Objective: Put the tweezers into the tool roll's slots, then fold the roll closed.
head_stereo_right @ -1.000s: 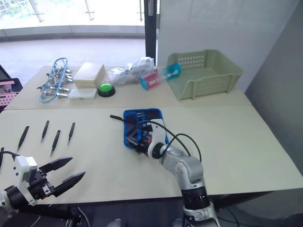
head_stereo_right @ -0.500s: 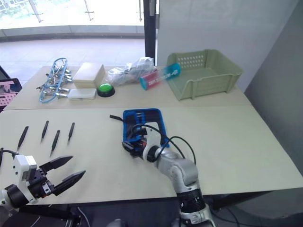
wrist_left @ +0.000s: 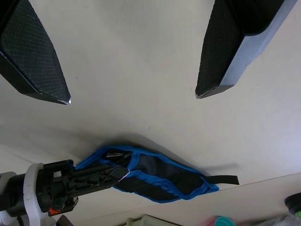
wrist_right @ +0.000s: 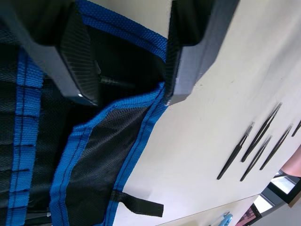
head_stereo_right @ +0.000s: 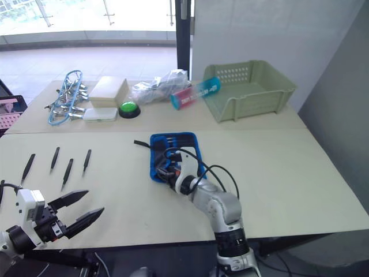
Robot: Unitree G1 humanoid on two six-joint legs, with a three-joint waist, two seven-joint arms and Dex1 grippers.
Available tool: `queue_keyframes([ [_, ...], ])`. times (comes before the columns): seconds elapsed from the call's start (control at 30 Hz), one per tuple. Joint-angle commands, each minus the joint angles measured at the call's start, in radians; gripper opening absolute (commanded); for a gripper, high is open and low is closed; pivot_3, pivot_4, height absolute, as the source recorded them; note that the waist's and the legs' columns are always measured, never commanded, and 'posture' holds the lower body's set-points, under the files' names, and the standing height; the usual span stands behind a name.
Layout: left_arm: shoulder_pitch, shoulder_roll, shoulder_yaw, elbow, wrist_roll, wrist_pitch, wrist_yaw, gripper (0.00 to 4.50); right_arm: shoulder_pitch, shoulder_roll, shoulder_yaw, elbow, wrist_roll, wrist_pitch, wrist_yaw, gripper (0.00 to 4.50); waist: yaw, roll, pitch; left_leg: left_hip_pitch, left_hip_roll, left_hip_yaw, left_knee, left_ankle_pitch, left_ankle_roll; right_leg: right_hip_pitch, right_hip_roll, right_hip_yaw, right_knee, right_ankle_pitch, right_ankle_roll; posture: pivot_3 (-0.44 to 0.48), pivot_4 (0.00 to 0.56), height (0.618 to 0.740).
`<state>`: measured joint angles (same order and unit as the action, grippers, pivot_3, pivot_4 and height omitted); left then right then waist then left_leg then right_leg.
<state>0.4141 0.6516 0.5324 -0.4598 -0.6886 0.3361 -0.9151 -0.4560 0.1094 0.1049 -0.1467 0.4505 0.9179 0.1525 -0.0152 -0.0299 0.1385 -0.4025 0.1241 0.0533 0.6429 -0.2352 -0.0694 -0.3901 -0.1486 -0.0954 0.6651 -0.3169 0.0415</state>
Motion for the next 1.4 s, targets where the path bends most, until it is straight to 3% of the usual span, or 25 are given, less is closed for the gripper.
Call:
queue_keyframes([
  [0.03,0.001,0.003,0.0,-0.038,-0.012,0.003,0.006,4.5,-0.021,0.011,-0.002,-0.017,-0.002,-0.024,0.003,0.54,0.0,0.0,0.0,0.0,0.0,0.0,0.0,0.0,0.0,0.0,0.0,0.0,0.0,0.0,0.0,0.0,0.15,0.716],
  [0.1,0.0,0.004,-0.004,-0.042,-0.013,0.006,0.009,4.5,-0.023,0.009,0.001,-0.017,-0.005,-0.024,0.004,0.03,0.0,0.0,0.0,0.0,0.0,0.0,0.0,0.0,0.0,0.0,0.0,0.0,0.0,0.0,0.0,0.0,0.15,0.716],
  [0.3,-0.016,0.011,-0.012,-0.05,-0.024,0.031,0.016,4.5,-0.027,-0.049,0.047,-0.031,-0.04,-0.03,0.044,0.03,0.001,0.0,0.0,0.0,0.0,0.0,0.0,0.0,0.0,0.0,0.0,0.0,0.0,0.0,0.0,0.0,0.15,0.716],
  [0.43,-0.06,0.035,-0.031,-0.022,-0.024,0.054,0.004,4.5,-0.015,-0.204,0.167,-0.09,-0.099,-0.066,0.165,0.03,0.001,0.0,0.0,0.0,0.0,0.0,0.0,0.0,0.0,0.0,0.0,0.0,0.0,0.0,0.0,0.0,0.15,0.716],
  [0.53,-0.164,0.08,-0.078,0.063,-0.016,0.063,-0.045,4.5,0.012,-0.408,0.303,-0.177,-0.175,-0.156,0.324,0.03,0.013,0.001,0.001,-0.001,0.0,0.0,0.0,0.0,0.0,0.0,0.0,0.0,-0.001,0.0,0.0,0.0,0.15,0.716],
  [0.63,-0.277,0.127,-0.14,0.158,0.009,0.052,-0.113,4.5,0.022,-0.492,0.329,-0.192,-0.201,-0.218,0.387,0.03,0.015,0.0,0.0,-0.001,0.0,-0.001,0.001,0.0,0.0,0.0,0.0,0.0,-0.002,0.0,0.0,0.0,0.15,0.716],
  [0.8,-0.552,0.205,-0.29,0.395,0.086,0.004,-0.287,4.5,0.026,-0.584,0.328,-0.206,-0.268,-0.333,0.466,0.03,0.01,0.0,0.0,0.0,0.0,0.0,0.0,0.001,-0.001,-0.001,0.0,0.0,-0.001,0.0,0.0,0.0,0.15,0.716],
  [0.93,-0.784,0.217,-0.427,0.654,0.213,-0.131,-0.454,4.5,0.033,-0.633,0.333,-0.242,-0.299,-0.414,0.529,0.03,0.017,0.0,0.0,-0.002,-0.001,0.0,0.001,0.004,-0.006,0.0,0.0,-0.001,-0.001,0.0,0.0,0.0,0.15,0.716],
  [1.17,-1.283,0.102,-0.623,1.26,0.461,-0.459,-0.656,4.5,0.029,-0.692,0.358,-0.317,-0.357,-0.446,0.608,0.03,0.029,-0.003,0.001,-0.004,-0.001,0.0,0.002,0.004,-0.007,0.001,0.0,-0.003,-0.001,0.001,0.001,0.0,0.15,0.716],
  [1.4,-1.483,-0.02,-0.69,1.578,0.622,-0.693,-0.662,4.5,0.037,-0.707,0.351,-0.358,-0.376,-0.413,0.641,0.03,0.017,-0.004,0.001,-0.003,-0.001,0.0,0.001,0.004,-0.007,0.0,0.0,-0.003,-0.001,0.001,0.001,0.0,0.15,0.716],
])
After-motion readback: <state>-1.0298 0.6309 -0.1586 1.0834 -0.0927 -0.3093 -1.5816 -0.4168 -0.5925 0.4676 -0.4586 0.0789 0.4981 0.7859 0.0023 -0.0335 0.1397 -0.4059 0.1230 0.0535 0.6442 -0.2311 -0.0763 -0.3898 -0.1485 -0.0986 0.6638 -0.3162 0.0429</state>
